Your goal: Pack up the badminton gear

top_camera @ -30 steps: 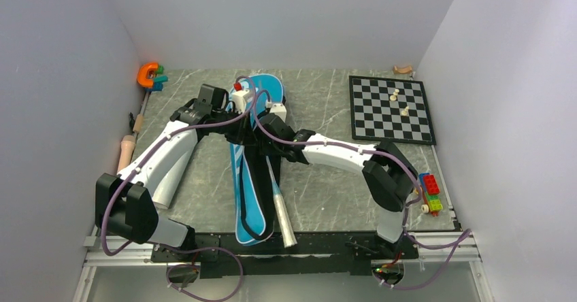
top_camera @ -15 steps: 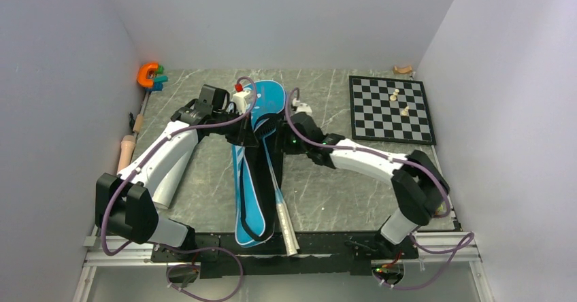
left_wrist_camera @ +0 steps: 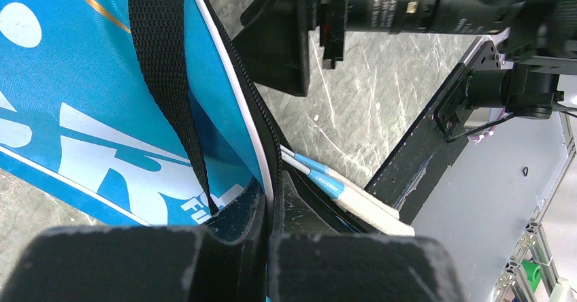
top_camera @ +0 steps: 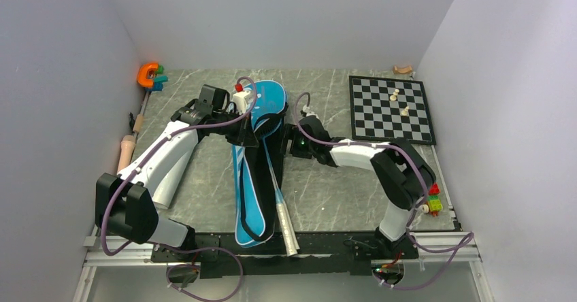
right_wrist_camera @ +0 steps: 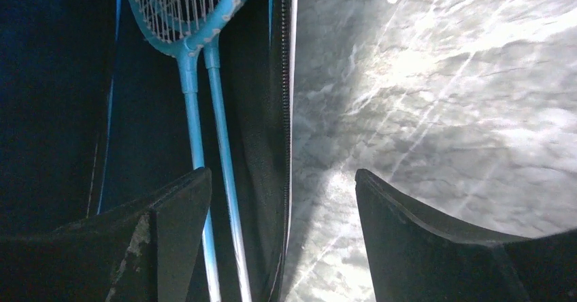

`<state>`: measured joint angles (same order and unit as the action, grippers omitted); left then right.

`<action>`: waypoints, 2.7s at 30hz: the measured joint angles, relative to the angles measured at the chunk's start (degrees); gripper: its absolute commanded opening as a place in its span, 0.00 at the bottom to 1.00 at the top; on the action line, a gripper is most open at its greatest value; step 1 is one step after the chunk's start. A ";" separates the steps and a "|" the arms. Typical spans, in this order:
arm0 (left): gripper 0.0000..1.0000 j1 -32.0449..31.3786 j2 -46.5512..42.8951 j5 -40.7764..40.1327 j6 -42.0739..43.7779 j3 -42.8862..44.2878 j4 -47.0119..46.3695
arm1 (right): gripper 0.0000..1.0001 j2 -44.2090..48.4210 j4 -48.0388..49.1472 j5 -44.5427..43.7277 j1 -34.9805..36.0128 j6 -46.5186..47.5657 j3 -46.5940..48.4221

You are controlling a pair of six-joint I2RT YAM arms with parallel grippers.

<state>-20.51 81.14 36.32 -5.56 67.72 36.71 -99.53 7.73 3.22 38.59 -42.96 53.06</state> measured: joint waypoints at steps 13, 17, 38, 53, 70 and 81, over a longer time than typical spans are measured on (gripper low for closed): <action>0.00 0.00 0.00 0.04 0.26 -0.02 0.00 | 0.28 -8.37 13.51 7.43 0.00 -5.25 -1.49; 0.02 0.00 -0.22 0.02 0.44 -0.83 -0.09 | 0.03 -8.41 15.93 8.66 0.00 -7.04 -4.59; 1.00 -6.21 -4.92 1.44 9.09 -0.66 -1.14 | 0.00 13.79 -0.24 9.22 -0.37 -7.06 -3.50; 0.98 -4.20 2.29 -4.98 9.64 12.85 -4.42 | 0.00 17.16 -5.14 8.96 0.24 -6.05 -2.36; 0.66 -3.89 18.14 1.36 12.98 23.52 -2.99 | 0.00 17.16 -6.45 8.83 1.01 -4.92 -1.53; 0.03 -3.91 19.15 -1.90 13.14 24.55 -4.39 | 0.00 17.16 -7.37 8.81 1.14 -4.39 -1.36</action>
<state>-24.43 100.29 34.41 7.57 92.27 32.32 -82.37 0.36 12.03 39.72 -47.35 51.70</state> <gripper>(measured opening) 0.125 0.022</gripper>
